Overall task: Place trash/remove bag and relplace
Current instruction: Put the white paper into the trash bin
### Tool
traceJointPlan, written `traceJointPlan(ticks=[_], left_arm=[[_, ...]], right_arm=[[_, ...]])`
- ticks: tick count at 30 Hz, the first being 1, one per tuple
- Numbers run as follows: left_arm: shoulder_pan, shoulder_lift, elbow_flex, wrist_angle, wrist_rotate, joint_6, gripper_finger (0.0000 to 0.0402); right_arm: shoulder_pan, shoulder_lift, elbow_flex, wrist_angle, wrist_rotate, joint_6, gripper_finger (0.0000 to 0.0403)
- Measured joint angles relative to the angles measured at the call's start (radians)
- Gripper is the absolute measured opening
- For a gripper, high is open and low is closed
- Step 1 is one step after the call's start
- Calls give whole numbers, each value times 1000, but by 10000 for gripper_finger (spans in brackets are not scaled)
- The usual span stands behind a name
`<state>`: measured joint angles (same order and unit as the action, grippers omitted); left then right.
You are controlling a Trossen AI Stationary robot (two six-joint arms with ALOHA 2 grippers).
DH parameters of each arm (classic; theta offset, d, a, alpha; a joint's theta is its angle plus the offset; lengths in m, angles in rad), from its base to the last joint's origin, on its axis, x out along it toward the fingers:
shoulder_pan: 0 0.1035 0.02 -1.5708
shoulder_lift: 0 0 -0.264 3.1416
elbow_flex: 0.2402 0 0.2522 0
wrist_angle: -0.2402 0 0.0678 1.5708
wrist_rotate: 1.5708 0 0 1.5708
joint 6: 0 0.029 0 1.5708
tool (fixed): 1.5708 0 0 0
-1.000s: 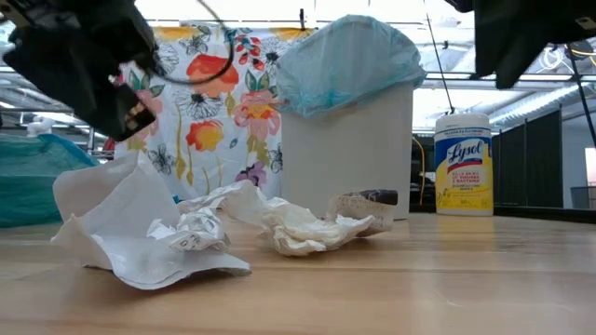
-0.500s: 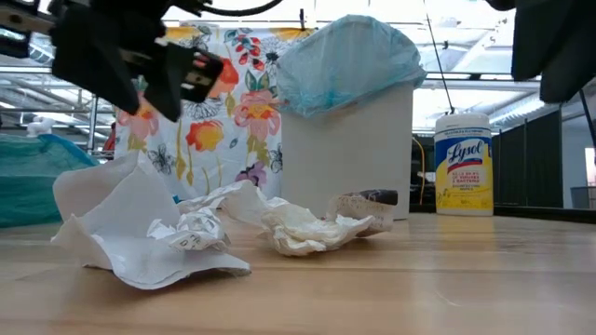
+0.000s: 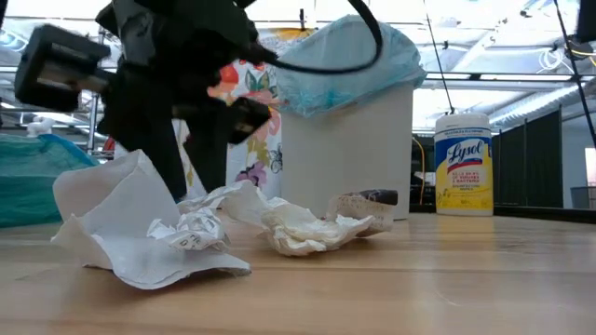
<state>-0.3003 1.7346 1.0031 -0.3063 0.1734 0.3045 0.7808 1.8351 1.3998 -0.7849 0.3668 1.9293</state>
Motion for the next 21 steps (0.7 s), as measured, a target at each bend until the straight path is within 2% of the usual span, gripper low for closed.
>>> traceJointPlan(ticks=[9, 12, 15, 21], left_arm=[[-52, 127, 64, 2, -35, -29, 133], [-69, 139, 83, -15, -72, -114, 90], [-75, 141, 112, -84, -84, -239, 20], [-91, 120, 192, -227, -116, -380, 4]], right_arm=[[36, 0, 0, -20, 2, -10, 98], [41, 0, 0, -21, 2, -11, 98], [41, 0, 0, -34, 4, -14, 98], [41, 0, 0, -47, 67, -30, 98]])
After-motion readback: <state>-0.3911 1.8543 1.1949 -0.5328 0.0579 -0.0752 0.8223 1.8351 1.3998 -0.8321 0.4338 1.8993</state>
